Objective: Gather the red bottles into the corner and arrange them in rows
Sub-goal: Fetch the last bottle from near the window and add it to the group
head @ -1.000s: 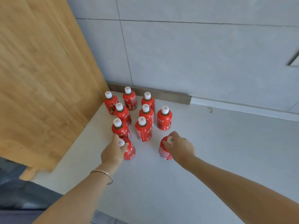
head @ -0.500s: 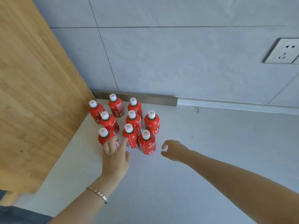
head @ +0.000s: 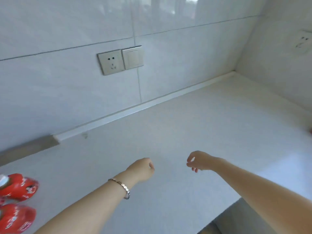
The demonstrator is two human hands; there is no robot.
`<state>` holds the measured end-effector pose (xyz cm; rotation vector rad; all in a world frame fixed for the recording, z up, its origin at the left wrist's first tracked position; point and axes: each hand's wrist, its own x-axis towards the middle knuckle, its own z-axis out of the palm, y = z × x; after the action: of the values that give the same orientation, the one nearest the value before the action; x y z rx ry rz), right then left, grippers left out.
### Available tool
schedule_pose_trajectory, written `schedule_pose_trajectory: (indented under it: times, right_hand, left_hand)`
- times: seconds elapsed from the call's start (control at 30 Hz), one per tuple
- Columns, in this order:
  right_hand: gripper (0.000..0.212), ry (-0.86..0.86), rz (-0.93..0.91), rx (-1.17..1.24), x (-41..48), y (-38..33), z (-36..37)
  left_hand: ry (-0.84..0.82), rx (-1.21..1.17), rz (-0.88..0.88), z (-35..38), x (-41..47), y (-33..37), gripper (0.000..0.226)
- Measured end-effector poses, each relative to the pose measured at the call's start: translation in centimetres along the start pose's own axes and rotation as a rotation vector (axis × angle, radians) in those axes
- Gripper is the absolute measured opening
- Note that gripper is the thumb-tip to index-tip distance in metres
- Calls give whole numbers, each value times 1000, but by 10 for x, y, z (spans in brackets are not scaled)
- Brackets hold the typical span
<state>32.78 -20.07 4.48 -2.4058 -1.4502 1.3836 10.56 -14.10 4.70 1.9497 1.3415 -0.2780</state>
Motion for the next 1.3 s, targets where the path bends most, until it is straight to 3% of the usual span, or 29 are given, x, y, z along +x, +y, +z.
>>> schedule_pose_trajectory:
  times: [0.13, 0.3, 0.67, 0.83, 1.0, 1.3]
  right_hand:
    - [21, 96, 96, 55, -5, 107, -75]
    - [17, 246, 216, 138, -7, 225, -151]
    - [33, 500, 446, 153, 13, 417, -267]
    - [47, 739, 505, 188, 37, 488, -317]
    - [72, 757, 532, -29, 57, 537, -330]
    - [68, 730, 641, 52, 57, 547, -323]
  left_hand:
    - [-45, 125, 91, 26, 60, 118, 6]
    - [-99, 123, 157, 63, 123, 249, 8]
    - [-193, 303, 368, 144, 218, 456, 6]
    - [-248, 332, 395, 168, 251, 500, 10]
    - [-247, 353, 373, 174, 278, 515, 7]
    - [-243, 292, 304, 168, 285, 490, 5]
